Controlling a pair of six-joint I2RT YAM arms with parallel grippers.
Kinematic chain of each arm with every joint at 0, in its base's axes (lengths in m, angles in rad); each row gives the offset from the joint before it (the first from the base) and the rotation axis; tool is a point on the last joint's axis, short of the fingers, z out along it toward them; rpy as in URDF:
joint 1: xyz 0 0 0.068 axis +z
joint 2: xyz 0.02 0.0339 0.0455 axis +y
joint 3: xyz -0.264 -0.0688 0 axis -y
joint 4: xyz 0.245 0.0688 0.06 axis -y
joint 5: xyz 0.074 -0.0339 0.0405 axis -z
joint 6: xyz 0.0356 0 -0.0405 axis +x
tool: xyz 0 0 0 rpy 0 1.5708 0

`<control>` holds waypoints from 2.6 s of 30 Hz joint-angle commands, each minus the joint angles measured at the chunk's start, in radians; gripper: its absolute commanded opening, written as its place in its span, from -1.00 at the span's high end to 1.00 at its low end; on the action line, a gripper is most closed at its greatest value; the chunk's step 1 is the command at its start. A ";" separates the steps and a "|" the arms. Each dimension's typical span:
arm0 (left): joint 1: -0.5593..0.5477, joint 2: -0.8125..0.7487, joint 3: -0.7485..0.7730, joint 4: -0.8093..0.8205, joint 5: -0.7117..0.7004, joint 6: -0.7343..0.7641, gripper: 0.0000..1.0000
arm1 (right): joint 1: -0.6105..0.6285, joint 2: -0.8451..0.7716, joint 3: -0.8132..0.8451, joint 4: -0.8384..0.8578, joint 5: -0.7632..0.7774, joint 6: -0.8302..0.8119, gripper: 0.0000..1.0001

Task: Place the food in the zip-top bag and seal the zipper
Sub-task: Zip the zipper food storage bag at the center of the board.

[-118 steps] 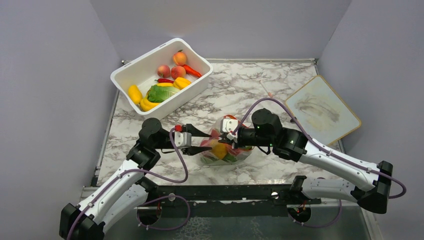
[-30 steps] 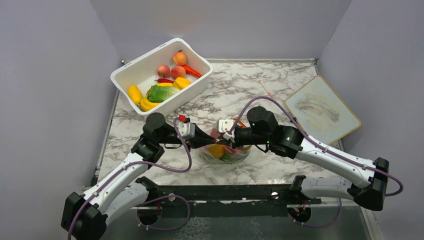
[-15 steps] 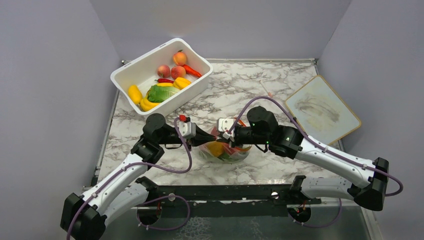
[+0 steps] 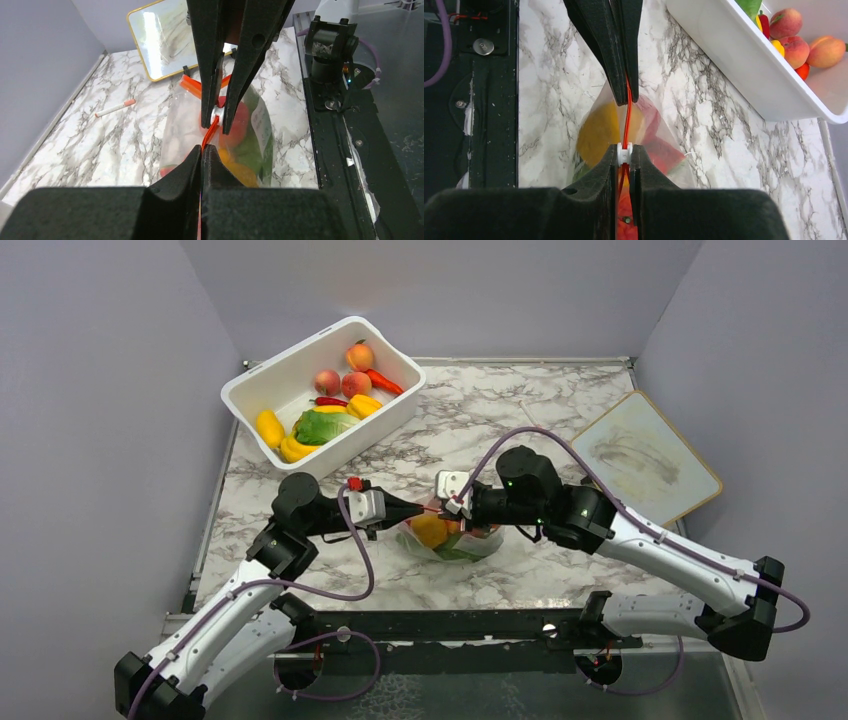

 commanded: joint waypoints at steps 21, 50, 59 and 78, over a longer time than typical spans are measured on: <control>0.008 -0.044 0.091 -0.039 -0.004 0.013 1.00 | -0.002 -0.118 0.000 -0.094 0.103 -0.039 0.98; 0.010 -0.051 0.190 -0.396 -0.346 0.250 1.00 | -0.002 -0.209 -0.033 -0.286 0.256 0.047 0.98; 0.010 -0.069 0.194 -0.381 -0.301 0.243 1.00 | -0.001 -0.263 -0.037 -0.277 0.223 0.058 0.98; 0.010 0.022 0.210 -0.380 0.124 0.303 -0.39 | -0.001 -0.096 -0.031 0.037 -0.040 -0.029 0.98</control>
